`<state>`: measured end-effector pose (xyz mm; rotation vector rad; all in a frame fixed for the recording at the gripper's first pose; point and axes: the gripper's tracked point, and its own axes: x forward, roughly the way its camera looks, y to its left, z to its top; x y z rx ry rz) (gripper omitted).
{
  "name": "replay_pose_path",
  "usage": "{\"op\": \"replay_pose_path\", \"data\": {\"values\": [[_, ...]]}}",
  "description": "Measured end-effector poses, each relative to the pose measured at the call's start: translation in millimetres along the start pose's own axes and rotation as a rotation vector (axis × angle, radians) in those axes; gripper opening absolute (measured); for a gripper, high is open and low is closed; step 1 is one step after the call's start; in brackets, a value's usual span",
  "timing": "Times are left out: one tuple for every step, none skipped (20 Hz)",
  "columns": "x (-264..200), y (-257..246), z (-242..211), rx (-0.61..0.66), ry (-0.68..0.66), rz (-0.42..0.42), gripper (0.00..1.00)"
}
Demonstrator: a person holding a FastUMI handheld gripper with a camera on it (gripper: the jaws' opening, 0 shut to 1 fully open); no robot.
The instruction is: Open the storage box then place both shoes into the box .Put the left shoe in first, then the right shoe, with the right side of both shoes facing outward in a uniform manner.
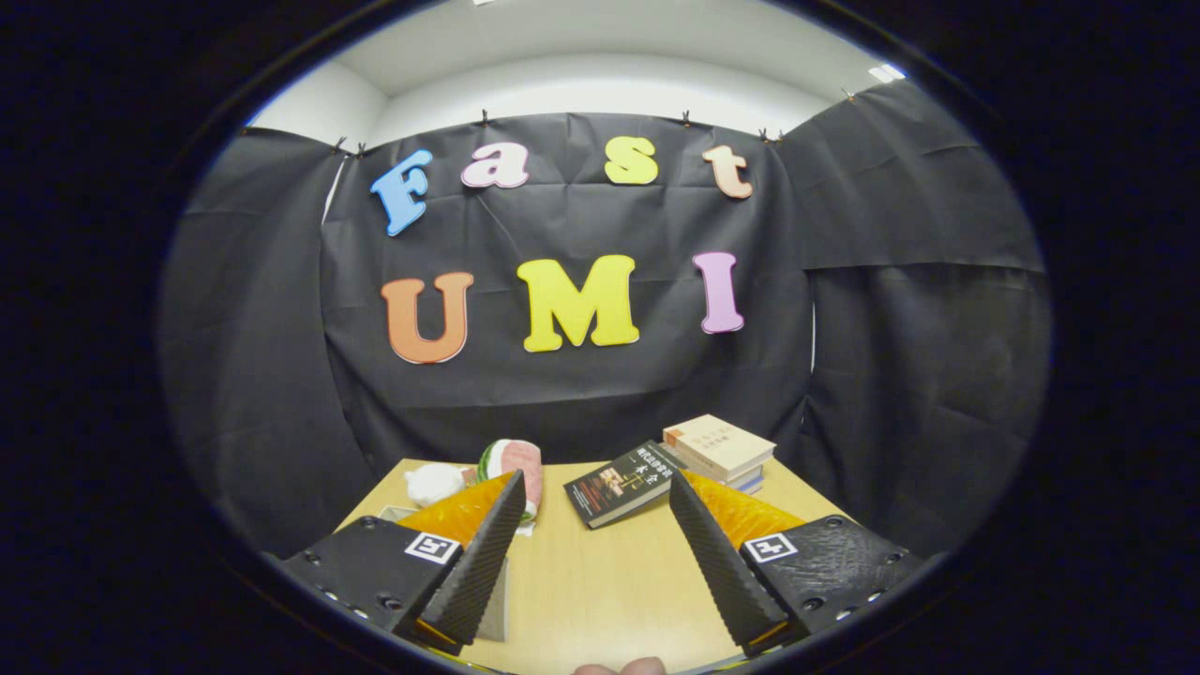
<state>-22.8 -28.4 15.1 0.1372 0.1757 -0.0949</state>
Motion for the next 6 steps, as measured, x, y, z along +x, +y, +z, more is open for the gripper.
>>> {"op": "replay_pose_path", "data": {"values": [[0.5,2.1,1.0,-0.003,-0.004,0.002,0.94],[0.2,4.6,2.1,-0.005,-0.008,0.004,0.94],[0.3,6.3,0.8,-0.007,-0.007,0.005,0.94],[0.6,8.1,1.1,-0.009,-0.008,0.006,0.94],[1.3,9.8,2.1,-0.011,-0.009,0.006,0.94],[1.4,11.6,2.9,-0.011,-0.010,0.006,0.94]]}}
